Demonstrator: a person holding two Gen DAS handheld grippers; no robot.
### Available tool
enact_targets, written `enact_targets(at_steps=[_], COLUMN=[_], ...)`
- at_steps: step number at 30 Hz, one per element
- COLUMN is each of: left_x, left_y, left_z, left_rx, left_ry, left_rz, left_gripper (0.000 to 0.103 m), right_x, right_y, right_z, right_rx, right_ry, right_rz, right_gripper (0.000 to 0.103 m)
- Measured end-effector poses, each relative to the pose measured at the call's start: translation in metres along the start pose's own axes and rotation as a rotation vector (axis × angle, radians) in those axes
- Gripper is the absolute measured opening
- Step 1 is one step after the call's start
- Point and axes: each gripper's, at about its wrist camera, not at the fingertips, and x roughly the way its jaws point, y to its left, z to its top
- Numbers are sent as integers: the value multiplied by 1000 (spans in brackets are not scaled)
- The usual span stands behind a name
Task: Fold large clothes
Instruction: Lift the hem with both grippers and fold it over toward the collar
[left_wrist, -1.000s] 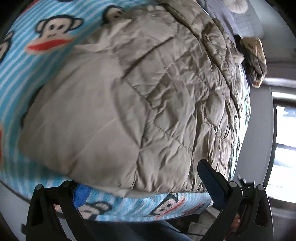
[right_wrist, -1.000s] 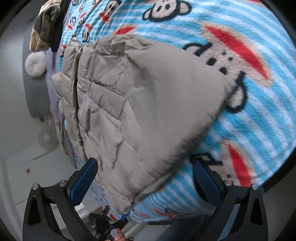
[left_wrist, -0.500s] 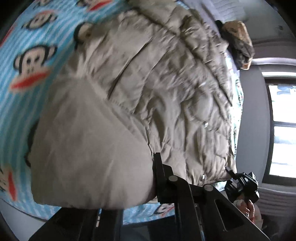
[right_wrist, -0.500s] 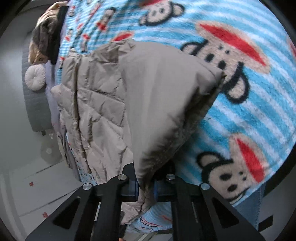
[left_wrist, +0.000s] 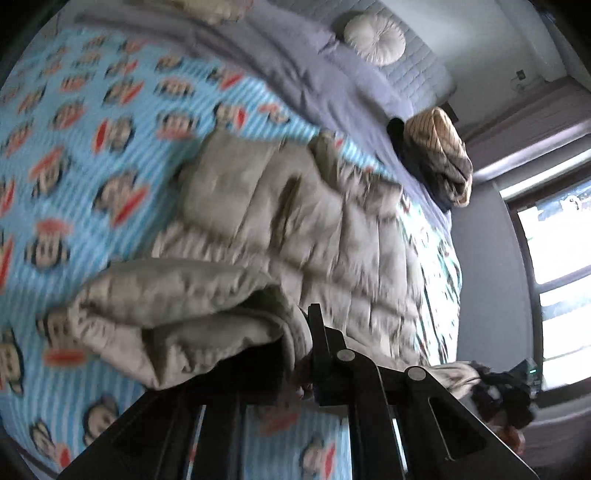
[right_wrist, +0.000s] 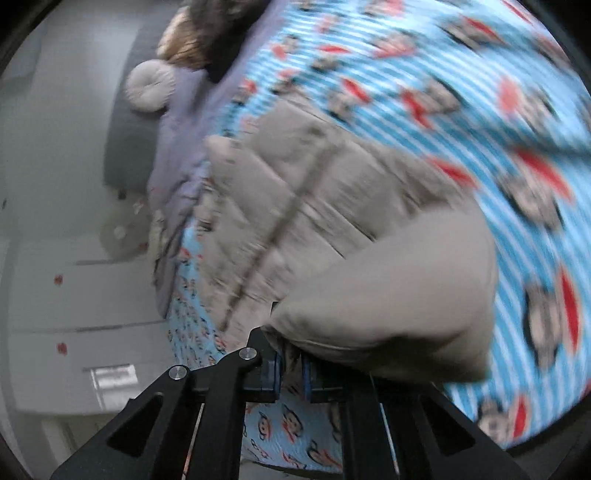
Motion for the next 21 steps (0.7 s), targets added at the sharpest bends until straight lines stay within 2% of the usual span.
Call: enact_targets(at_steps=[5, 8, 10, 13, 17, 21], left_x=[17, 45, 71, 114, 162, 189], left_y=[-29, -29, -26, -16, -3, 9], left_z=[71, 112, 134, 159, 172, 178], left_rx=[40, 45, 65, 116, 136, 108], left_ry=[-83, -74, -44, 9, 70, 95], left_rz=[42, 64, 93, 155, 203, 204], left_gripper=[13, 13, 13, 13, 13, 13], right_x=[23, 56, 79, 122, 176, 208], right_y=[61, 87, 93, 86, 73, 60], right_z=[72, 117, 138, 167, 194, 204], right_rx=[-146, -188, -182, -102, -57, -39], right_ry=[46, 69, 72, 84, 91, 92], right_rz=[24, 4, -40, -76, -153, -199], right_gripper=[9, 9, 9, 9, 9, 9])
